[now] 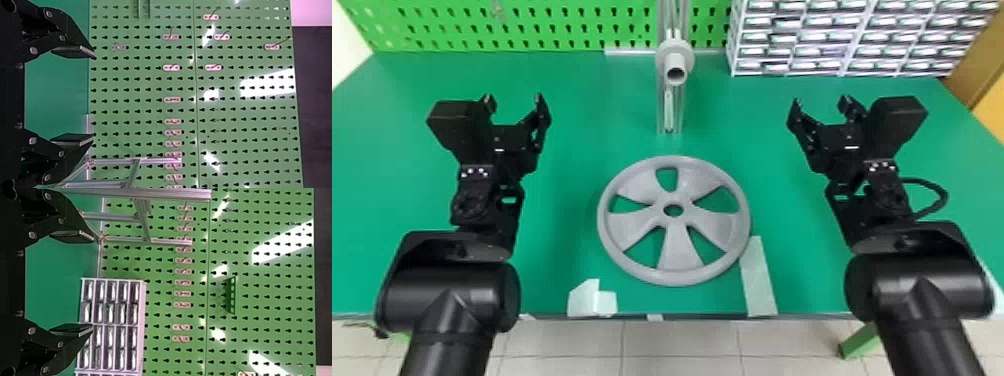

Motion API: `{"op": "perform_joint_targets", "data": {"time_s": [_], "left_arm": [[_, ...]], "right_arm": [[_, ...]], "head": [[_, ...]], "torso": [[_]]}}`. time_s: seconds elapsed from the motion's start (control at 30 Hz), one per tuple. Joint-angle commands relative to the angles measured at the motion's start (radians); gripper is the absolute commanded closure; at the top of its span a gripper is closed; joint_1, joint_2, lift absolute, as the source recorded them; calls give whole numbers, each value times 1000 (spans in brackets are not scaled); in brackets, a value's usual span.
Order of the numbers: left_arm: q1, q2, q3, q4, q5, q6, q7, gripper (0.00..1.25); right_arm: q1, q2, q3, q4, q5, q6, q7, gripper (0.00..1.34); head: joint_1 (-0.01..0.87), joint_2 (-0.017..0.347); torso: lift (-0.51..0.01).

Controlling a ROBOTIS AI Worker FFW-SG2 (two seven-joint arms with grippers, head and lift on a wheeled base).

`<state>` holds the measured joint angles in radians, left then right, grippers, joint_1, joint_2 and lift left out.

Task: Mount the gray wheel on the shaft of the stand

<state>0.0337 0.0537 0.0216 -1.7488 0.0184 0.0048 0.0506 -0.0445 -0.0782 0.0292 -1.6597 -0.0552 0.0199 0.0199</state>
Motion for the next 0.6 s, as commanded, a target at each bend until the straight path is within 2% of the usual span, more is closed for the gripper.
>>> {"op": "perform_joint_targets", "data": {"time_s": [0.0,0.57], "left_arm": [[0,0,0,-2,0,0,0,492],[2,0,6,-6,0,1,0,492]], "right_arm": [[0,1,1,0,0,0,0,466],[0,1,12,-14,-14,35,0,466]], "head": [[865,52],[865,52]], "torso": [[-101],[-101]]}}
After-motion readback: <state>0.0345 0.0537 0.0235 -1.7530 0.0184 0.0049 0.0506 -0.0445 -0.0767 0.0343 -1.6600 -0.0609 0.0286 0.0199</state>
